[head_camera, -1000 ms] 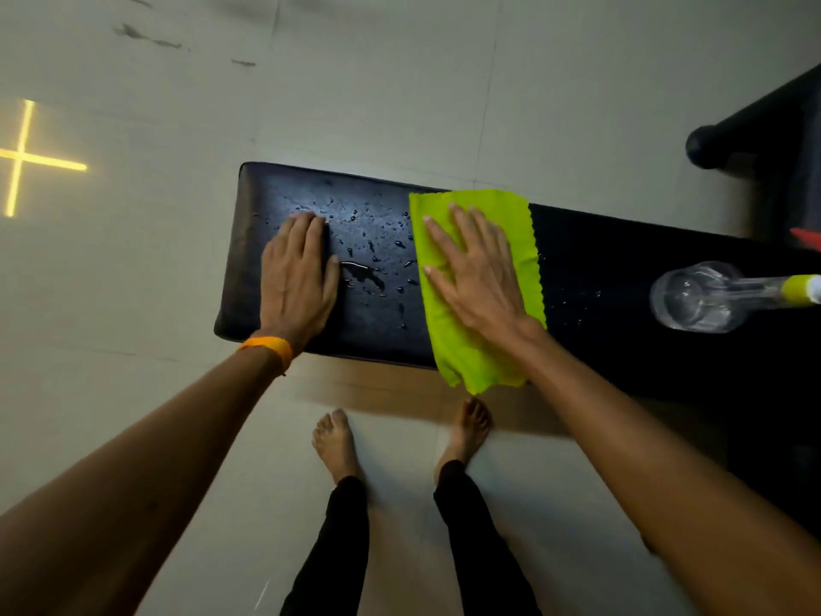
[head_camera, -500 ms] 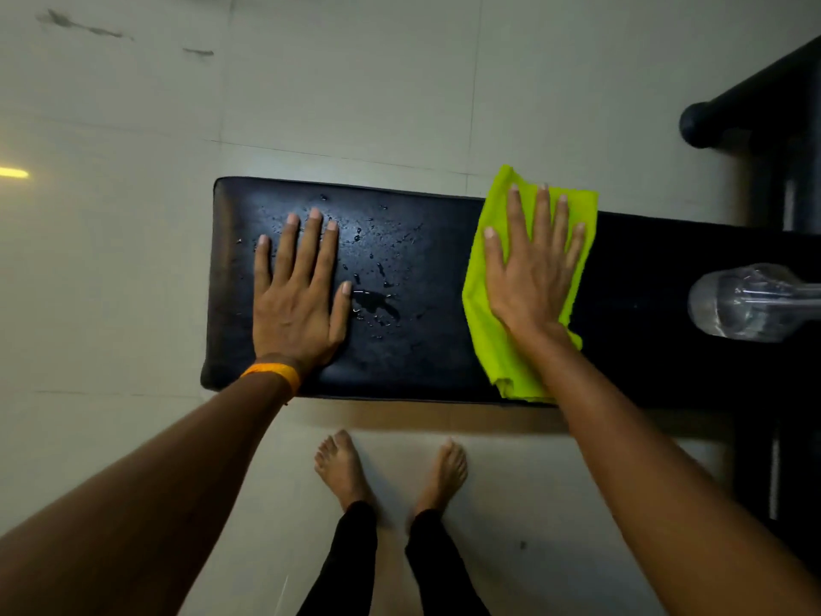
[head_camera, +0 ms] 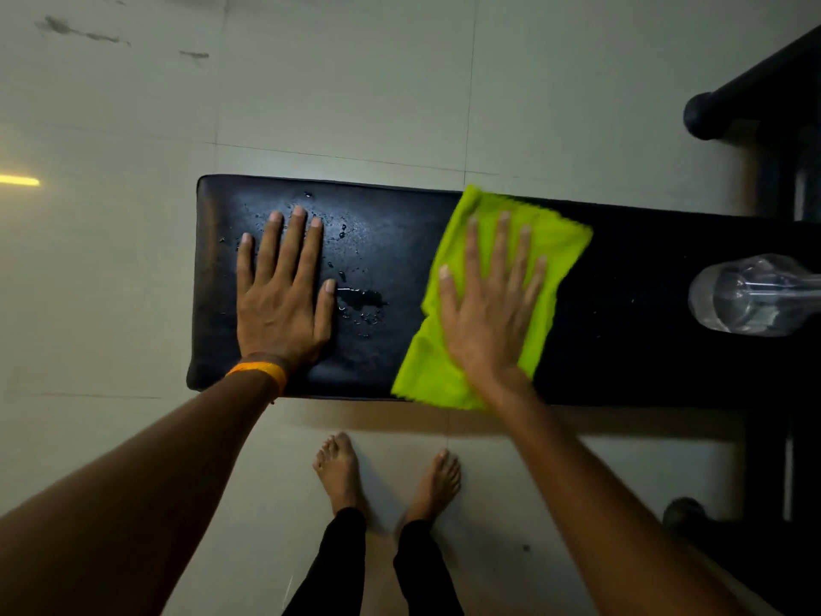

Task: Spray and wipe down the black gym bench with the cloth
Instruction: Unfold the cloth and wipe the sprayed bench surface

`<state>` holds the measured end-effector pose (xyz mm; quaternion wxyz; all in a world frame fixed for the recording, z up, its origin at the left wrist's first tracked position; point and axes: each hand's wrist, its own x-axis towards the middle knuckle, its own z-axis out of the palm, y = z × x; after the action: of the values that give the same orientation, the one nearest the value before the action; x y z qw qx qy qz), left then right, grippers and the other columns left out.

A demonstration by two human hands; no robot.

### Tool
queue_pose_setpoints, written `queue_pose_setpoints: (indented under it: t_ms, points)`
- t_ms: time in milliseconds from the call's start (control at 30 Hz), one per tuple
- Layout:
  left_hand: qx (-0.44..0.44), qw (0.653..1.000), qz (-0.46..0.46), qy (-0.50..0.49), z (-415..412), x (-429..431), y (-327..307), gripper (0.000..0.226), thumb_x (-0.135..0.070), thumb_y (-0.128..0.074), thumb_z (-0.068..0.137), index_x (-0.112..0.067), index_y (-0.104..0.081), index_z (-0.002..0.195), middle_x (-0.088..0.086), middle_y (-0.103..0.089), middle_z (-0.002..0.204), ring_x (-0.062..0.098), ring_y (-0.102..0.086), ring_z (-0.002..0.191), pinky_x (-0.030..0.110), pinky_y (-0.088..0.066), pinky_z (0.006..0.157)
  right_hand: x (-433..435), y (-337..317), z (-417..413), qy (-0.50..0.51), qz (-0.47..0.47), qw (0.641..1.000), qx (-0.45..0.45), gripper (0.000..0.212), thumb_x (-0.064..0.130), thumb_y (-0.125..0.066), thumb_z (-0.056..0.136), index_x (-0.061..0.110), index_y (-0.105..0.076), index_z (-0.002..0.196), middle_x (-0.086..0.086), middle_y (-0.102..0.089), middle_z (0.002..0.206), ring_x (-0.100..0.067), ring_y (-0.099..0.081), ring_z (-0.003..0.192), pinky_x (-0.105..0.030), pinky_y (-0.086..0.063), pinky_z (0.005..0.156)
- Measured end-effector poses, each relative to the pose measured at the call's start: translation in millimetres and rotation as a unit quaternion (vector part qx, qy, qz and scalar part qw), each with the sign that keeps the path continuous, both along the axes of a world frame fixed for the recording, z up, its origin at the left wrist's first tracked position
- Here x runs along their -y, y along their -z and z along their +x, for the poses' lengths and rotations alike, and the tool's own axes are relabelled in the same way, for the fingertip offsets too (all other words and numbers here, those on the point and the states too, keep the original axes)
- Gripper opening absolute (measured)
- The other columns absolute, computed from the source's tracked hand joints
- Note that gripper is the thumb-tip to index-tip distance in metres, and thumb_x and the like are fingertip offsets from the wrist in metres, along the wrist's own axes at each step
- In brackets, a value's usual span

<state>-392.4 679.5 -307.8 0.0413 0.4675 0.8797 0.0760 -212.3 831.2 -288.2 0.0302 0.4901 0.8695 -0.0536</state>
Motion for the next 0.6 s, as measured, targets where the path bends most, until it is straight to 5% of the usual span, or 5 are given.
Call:
queue_pose_setpoints:
  t_ms: [133,200,300,400,600]
  points:
    - [0.001,1.000,0.006,0.002,0.1,0.5,-0.4,0.067,-0.042,-0.030,0.100,-0.015,-0.020,0.161,0.009,-0.016,0.169,0.028,-0.010,0.157,0.052,-0.005,0.126,45.7,-3.0,18.6,-0.249,-0.053,0.967,0.014,0.066,0.058,-0.028,0.101,0.033,-0.014,0.160,-0.004,-0.006,0.170,-0.031,-0.002,0.157,-0.056,-0.007,0.124]
    - [0.001,1.000,0.006,0.002,0.2,0.3,-0.7,0.067,-0.042,-0.029,0.100,-0.015,-0.019,0.161,0.009,-0.015,0.169,0.028,-0.009,0.157,0.051,-0.004,0.127,3.6,3.0,41.3,-0.265,-0.039,0.963,0.000,0.065,0.061,-0.027,0.100,0.034,-0.019,0.159,-0.003,-0.011,0.169,-0.030,-0.006,0.156,-0.055,-0.010,0.124]
    - [0.002,1.000,0.007,-0.001,0.2,1.0,-0.2,0.067,-0.043,-0.027,0.101,-0.015,-0.018,0.161,0.009,-0.014,0.169,0.028,-0.009,0.157,0.051,-0.003,0.127,-45.3,3.4,75.5,-0.064,-0.004,0.998,0.011,0.066,0.062,-0.021,0.101,0.032,-0.019,0.159,-0.005,-0.013,0.169,-0.031,-0.008,0.156,-0.054,-0.010,0.125]
    - [0.004,1.000,0.012,0.001,0.7,0.6,-0.2,0.067,-0.043,-0.028,0.101,-0.015,-0.018,0.161,0.010,-0.015,0.169,0.029,-0.009,0.157,0.052,-0.003,0.127,1.0,3.8,54.9,0.118,0.019,0.993,-0.011,0.067,0.061,-0.024,0.100,0.028,-0.022,0.159,-0.009,-0.016,0.168,-0.034,-0.012,0.155,-0.059,-0.015,0.122]
    - [0.000,1.000,0.017,0.001,3.9,0.2,-0.9,0.066,-0.042,-0.030,0.101,-0.015,-0.021,0.161,0.010,-0.017,0.169,0.029,-0.012,0.157,0.053,-0.007,0.126,20.3,-3.5,12.0,-0.189,-0.043,0.981,0.003,0.064,0.059,-0.028,0.101,0.035,-0.016,0.160,-0.002,-0.008,0.170,-0.029,-0.003,0.157,-0.057,-0.007,0.124]
